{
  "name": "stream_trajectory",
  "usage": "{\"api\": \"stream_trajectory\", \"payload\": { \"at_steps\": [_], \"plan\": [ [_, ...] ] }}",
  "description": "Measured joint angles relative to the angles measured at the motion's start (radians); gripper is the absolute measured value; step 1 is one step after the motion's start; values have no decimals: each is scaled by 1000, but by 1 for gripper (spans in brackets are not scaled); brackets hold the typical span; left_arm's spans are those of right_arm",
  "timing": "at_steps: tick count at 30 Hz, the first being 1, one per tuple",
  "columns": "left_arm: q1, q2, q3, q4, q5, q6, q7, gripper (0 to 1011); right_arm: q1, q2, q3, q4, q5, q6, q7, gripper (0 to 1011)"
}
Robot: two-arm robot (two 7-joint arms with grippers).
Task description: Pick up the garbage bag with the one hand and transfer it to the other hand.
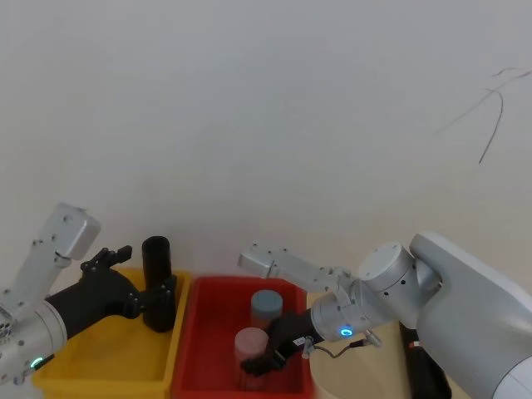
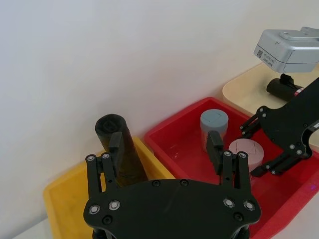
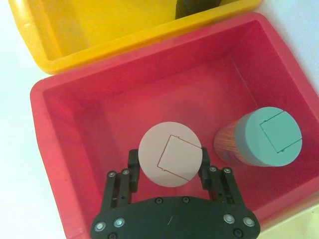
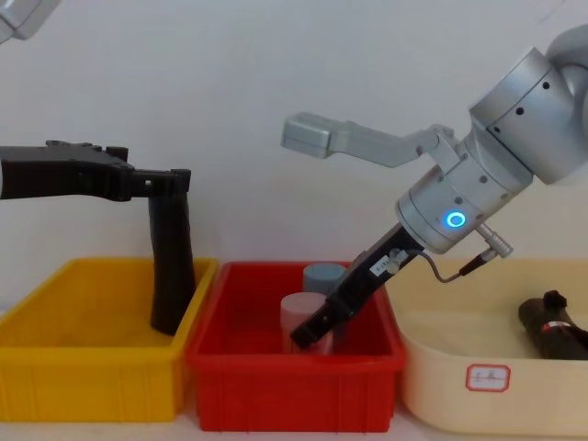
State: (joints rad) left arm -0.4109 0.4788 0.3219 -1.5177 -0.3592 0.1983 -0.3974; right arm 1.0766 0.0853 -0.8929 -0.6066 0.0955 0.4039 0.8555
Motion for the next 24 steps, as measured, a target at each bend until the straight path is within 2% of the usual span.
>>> {"api": "stream_trajectory", "payload": {
  "at_steps": [13, 24],
  "plan": [
    [0, 0, 0, 0, 0, 0, 0, 1000, -11, 12, 9, -25, 1, 8, 2, 666],
    [0, 0, 0, 0, 0, 0, 0, 1000, -46, 81, 44, -163, 26, 57, 12, 666]
  ]
}}
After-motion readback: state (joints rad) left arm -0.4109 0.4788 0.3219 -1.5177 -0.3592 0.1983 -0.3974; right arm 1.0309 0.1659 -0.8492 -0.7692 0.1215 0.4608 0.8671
